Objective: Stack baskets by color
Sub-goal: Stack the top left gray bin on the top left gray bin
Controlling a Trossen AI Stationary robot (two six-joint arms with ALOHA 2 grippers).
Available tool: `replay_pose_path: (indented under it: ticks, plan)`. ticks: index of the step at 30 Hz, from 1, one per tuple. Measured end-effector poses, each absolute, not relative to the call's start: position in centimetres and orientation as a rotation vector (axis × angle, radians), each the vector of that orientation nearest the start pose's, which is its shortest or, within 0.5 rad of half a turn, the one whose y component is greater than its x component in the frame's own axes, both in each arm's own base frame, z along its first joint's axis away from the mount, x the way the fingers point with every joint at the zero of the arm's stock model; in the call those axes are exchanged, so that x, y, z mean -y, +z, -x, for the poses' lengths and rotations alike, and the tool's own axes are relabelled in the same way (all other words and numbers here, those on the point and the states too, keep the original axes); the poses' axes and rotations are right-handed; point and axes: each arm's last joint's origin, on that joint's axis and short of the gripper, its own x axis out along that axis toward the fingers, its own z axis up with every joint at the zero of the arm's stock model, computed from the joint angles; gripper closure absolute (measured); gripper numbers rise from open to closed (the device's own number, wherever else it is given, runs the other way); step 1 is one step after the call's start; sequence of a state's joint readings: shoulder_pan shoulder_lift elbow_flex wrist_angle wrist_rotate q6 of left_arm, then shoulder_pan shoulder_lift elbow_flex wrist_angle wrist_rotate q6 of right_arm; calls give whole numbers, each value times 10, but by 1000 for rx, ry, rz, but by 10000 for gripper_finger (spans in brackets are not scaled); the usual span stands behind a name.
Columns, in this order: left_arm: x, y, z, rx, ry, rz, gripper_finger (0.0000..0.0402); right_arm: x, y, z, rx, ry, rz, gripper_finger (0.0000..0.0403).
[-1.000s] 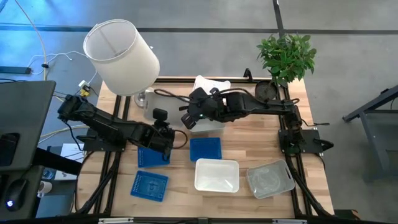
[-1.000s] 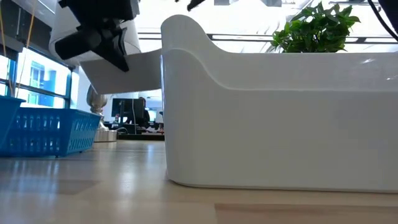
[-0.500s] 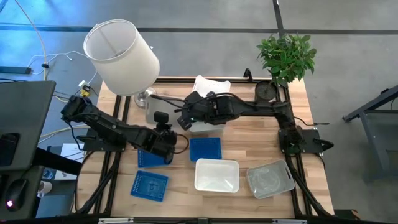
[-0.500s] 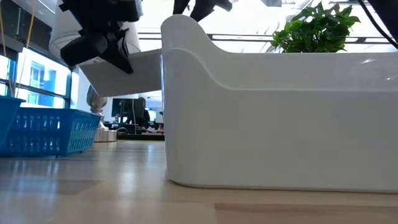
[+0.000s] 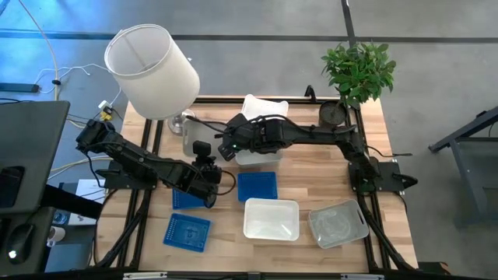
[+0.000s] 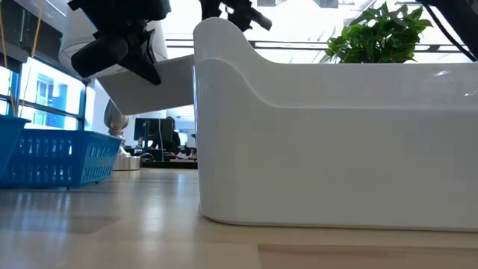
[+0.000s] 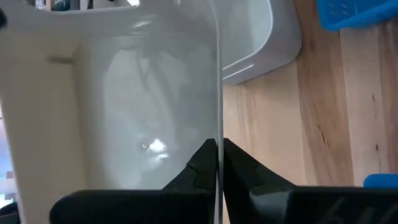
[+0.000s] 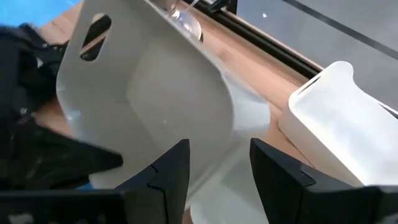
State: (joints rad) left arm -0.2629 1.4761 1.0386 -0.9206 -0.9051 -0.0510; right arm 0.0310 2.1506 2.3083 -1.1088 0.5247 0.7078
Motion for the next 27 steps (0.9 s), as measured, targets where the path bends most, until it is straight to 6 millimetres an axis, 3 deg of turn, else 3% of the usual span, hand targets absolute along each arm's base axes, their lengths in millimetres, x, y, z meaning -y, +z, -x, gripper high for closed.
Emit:
replay_pose_path:
  ticks: [9,13,19,27]
  plan:
    - [46,233,-257,-1128,572,-722,402,15,330,-459,-748,-784,-410,255]
    - [46,233,-257,-1128,573,-722,401,17,327,-461,-759,-783,-397,294]
    - [46,234,-258,-1119,583,-728,401,18,323,-463,-773,-782,-373,386]
    - [47,233,-259,-1122,558,-690,372,18,321,-465,-778,-765,-357,398]
